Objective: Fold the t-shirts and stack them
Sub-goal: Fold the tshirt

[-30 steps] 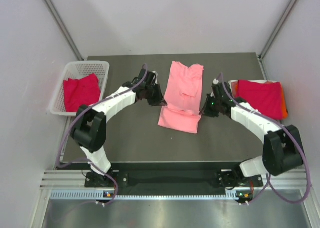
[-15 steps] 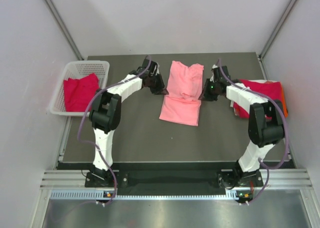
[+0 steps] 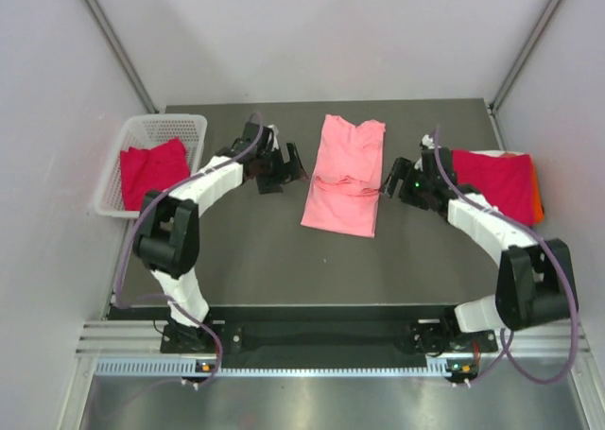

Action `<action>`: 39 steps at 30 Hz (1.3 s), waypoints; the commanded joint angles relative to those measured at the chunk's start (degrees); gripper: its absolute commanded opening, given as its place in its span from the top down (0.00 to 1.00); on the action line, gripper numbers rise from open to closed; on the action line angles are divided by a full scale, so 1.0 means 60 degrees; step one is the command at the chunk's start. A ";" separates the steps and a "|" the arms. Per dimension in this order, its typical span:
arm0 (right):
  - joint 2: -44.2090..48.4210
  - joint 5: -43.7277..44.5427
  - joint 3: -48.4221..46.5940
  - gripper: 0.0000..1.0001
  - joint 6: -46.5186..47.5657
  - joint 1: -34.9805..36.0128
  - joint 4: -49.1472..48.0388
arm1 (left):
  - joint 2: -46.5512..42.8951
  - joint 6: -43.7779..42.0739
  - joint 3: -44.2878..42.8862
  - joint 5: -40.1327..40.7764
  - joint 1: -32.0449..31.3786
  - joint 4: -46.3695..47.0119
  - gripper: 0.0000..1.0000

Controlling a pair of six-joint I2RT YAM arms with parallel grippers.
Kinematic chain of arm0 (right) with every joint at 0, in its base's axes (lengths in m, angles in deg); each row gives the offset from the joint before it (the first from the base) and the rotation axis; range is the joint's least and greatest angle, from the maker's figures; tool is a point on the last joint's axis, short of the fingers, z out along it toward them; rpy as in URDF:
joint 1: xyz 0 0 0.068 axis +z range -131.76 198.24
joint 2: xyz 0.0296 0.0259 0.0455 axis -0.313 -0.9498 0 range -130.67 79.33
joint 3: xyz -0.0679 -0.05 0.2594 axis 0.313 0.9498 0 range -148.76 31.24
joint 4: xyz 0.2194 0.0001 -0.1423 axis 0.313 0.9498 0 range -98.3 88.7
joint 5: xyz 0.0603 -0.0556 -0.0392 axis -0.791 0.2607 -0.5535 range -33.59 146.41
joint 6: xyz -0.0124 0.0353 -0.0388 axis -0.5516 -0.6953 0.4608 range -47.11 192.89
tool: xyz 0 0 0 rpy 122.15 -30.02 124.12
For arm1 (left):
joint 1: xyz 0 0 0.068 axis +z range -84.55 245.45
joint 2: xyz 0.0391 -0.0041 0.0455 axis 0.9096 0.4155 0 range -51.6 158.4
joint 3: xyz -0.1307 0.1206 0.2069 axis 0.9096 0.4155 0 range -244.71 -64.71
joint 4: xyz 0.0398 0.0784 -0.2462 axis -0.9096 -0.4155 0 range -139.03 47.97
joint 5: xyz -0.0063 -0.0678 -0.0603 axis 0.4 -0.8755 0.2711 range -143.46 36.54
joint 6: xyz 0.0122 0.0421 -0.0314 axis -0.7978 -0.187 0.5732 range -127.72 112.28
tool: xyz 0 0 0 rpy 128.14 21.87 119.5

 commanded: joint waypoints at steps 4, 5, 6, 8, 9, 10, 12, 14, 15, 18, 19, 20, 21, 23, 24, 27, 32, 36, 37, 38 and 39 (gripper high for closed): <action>0.1675 -0.0322 0.1583 0.21 0.0590 -0.0115 -0.0053 | -0.2146 -0.0395 0.1938 0.0367 -0.0079 0.0698 0.02; 0.2010 -0.0468 0.1790 0.21 0.0576 -0.0130 -0.0111 | -0.2280 -0.0468 0.2273 0.0367 -0.0093 0.0772 0.01; 0.2173 -0.0832 0.2009 0.20 0.0460 -0.0144 -0.0401 | -0.2456 -0.0498 0.2422 0.0382 -0.0079 0.0859 0.01; 0.2423 -0.1113 0.2654 0.20 0.0298 -0.0188 -0.0682 | -0.2516 -0.0542 0.2714 0.0570 -0.0079 0.0831 0.01; 0.2467 -0.1201 0.2757 0.21 0.0240 -0.0203 -0.0697 | -0.2603 -0.0556 0.2817 0.0630 -0.0079 0.0816 0.01; 0.2482 -0.1246 0.2991 0.22 0.0196 -0.0203 -0.0770 | -0.2647 -0.0571 0.2949 0.0544 -0.0093 0.0976 0.01; 0.2541 -0.1334 0.3197 0.27 -0.0009 -0.0189 -0.0858 | -0.2706 -0.0586 0.3330 0.0222 -0.0079 0.1152 0.05; 0.2541 -0.1524 0.3505 0.30 -0.0097 -0.0188 -0.1063 | -0.2765 -0.0571 0.3666 0.0002 -0.0093 0.1357 0.12; 0.2526 -0.1597 0.3578 0.33 -0.0112 -0.0189 -0.1107 | -0.2779 -0.0586 0.3741 -0.0042 -0.0108 0.1402 0.15; 0.2468 -0.1656 0.3813 0.39 -0.0069 -0.0159 -0.1327 | -0.2707 -0.0644 0.3902 -0.0145 -0.0123 0.1504 0.22; 0.2439 -0.1743 0.3900 0.40 -0.0040 -0.0145 -0.1472 | -0.2634 -0.0659 0.3932 -0.0174 -0.0137 0.1534 0.23; 0.2351 -0.1788 0.3945 0.41 -0.0039 -0.0130 -0.1546 | -0.2590 -0.0674 0.3975 -0.0189 -0.0152 0.1563 0.24; 0.2292 -0.1817 0.3960 0.43 -0.0025 -0.0130 -0.1605 | -0.2473 -0.0674 0.3976 -0.0233 -0.0152 0.1592 0.24; 0.2059 -0.1818 0.3945 0.44 -0.0010 -0.0013 -0.1722 | -0.2370 -0.0674 0.3976 -0.0277 -0.0181 0.1651 0.24; 0.1956 -0.1803 0.3916 0.45 0.0034 0.0031 -0.1737 | -0.2239 -0.0688 0.3961 -0.0306 -0.0210 0.1709 0.24; 0.1487 -0.1730 0.3697 0.47 0.0078 0.0338 -0.1796 | -0.1946 -0.0688 0.3888 -0.0409 -0.0298 0.1739 0.25; 0.0610 -0.1554 0.3272 0.48 0.0049 0.0822 -0.1986 | -0.1506 -0.0659 0.3610 -0.0424 -0.0591 0.1739 0.31; 0.0169 -0.1511 0.2965 0.52 0.0019 0.1027 -0.2045 | -0.1140 -0.0586 0.3376 -0.0380 -0.0738 0.1739 0.32; 0.0110 -0.1481 0.2906 0.52 -0.0010 0.1114 -0.2045 | -0.1081 -0.0557 0.3274 -0.0365 -0.0767 0.1725 0.33; -0.0050 -0.1437 0.2847 0.52 -0.0010 0.1144 -0.2045 | -0.1037 -0.0557 0.3215 -0.0351 -0.0782 0.1695 0.34; -0.0139 -0.1393 0.2788 0.53 0.0005 0.1173 -0.2045 | -0.0935 -0.0557 0.3171 -0.0307 -0.0811 0.1695 0.34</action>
